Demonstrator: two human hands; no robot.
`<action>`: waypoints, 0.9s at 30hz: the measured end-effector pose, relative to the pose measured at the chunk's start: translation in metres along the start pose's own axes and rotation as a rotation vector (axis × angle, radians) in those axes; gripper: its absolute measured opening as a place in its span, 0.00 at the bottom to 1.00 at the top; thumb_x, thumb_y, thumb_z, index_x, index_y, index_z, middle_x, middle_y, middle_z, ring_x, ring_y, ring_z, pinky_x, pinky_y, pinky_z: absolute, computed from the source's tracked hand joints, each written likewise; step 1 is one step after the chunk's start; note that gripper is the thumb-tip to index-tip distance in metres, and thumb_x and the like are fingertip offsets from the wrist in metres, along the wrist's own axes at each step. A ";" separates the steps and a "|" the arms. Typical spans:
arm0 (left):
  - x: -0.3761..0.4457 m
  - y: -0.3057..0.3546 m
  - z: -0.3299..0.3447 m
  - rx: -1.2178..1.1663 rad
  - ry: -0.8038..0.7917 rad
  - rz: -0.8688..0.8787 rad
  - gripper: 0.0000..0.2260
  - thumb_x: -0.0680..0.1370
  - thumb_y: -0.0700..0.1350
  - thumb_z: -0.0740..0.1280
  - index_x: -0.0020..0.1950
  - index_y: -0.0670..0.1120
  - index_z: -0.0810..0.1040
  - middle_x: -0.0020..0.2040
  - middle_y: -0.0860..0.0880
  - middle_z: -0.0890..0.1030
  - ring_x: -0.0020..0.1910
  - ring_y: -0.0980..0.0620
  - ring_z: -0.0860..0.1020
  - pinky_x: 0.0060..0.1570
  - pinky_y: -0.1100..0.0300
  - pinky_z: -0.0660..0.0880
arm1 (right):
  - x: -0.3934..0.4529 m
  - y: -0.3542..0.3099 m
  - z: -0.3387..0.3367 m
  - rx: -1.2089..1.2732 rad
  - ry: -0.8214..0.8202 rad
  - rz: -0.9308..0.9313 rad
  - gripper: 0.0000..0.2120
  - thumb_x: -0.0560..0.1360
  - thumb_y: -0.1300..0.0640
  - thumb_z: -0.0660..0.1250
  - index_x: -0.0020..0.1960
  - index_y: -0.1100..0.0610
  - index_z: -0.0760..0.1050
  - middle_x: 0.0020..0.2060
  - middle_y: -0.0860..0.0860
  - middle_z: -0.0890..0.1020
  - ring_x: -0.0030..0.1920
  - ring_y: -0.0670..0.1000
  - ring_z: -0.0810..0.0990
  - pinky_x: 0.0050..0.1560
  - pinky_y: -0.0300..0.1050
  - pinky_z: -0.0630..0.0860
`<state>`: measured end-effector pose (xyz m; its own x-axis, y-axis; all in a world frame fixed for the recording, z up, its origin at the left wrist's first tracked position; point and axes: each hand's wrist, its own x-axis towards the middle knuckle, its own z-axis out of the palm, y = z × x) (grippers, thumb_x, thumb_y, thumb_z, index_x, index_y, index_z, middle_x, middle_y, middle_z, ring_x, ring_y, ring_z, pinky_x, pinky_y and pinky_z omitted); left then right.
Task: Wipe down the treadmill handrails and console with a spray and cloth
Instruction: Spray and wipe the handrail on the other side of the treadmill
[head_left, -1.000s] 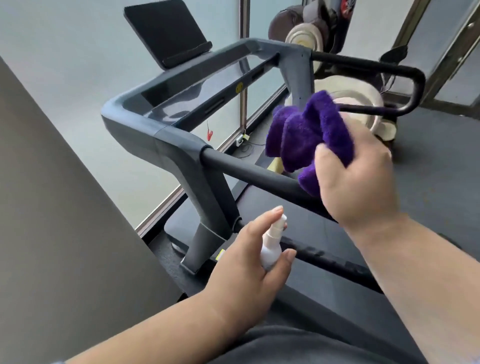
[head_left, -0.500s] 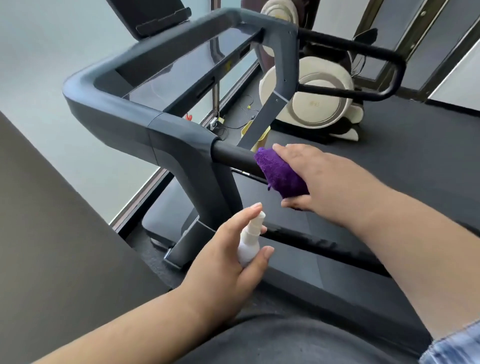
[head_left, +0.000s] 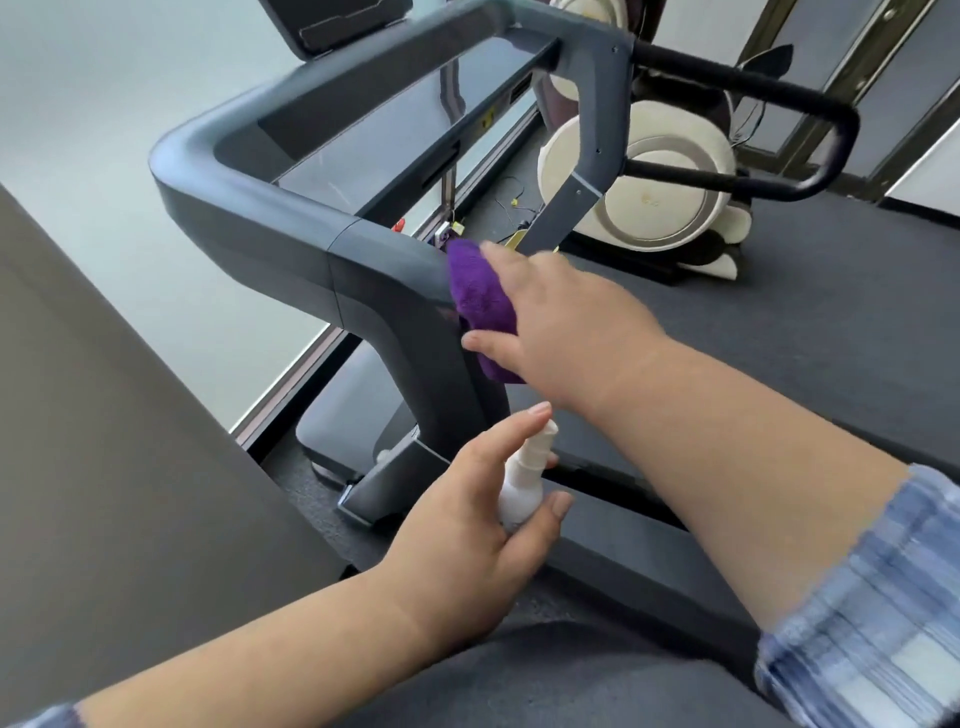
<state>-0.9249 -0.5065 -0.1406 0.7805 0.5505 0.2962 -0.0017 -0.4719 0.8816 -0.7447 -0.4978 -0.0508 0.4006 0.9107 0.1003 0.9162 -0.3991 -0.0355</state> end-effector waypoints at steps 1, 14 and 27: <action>0.000 -0.001 -0.002 -0.002 0.007 0.001 0.28 0.76 0.55 0.67 0.71 0.72 0.60 0.60 0.62 0.77 0.61 0.58 0.77 0.58 0.68 0.70 | -0.007 0.010 -0.001 0.016 -0.010 0.031 0.38 0.72 0.27 0.60 0.76 0.43 0.56 0.62 0.55 0.74 0.59 0.62 0.78 0.53 0.58 0.75; -0.005 -0.018 -0.025 -0.006 0.071 0.033 0.28 0.76 0.55 0.67 0.70 0.74 0.59 0.57 0.64 0.77 0.52 0.58 0.79 0.53 0.69 0.71 | 0.011 -0.037 0.008 -0.149 0.045 0.091 0.42 0.75 0.27 0.52 0.80 0.51 0.50 0.64 0.60 0.71 0.59 0.64 0.76 0.55 0.59 0.74; -0.002 -0.022 -0.039 0.009 0.082 0.091 0.28 0.77 0.55 0.67 0.72 0.72 0.58 0.56 0.61 0.77 0.54 0.52 0.80 0.54 0.56 0.76 | -0.025 0.033 -0.019 0.039 -0.119 0.177 0.32 0.67 0.22 0.48 0.51 0.44 0.75 0.50 0.47 0.80 0.54 0.53 0.76 0.55 0.54 0.73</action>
<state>-0.9502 -0.4706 -0.1458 0.7237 0.5596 0.4039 -0.0638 -0.5285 0.8465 -0.7244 -0.5360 -0.0355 0.5514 0.8338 -0.0289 0.8300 -0.5517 -0.0812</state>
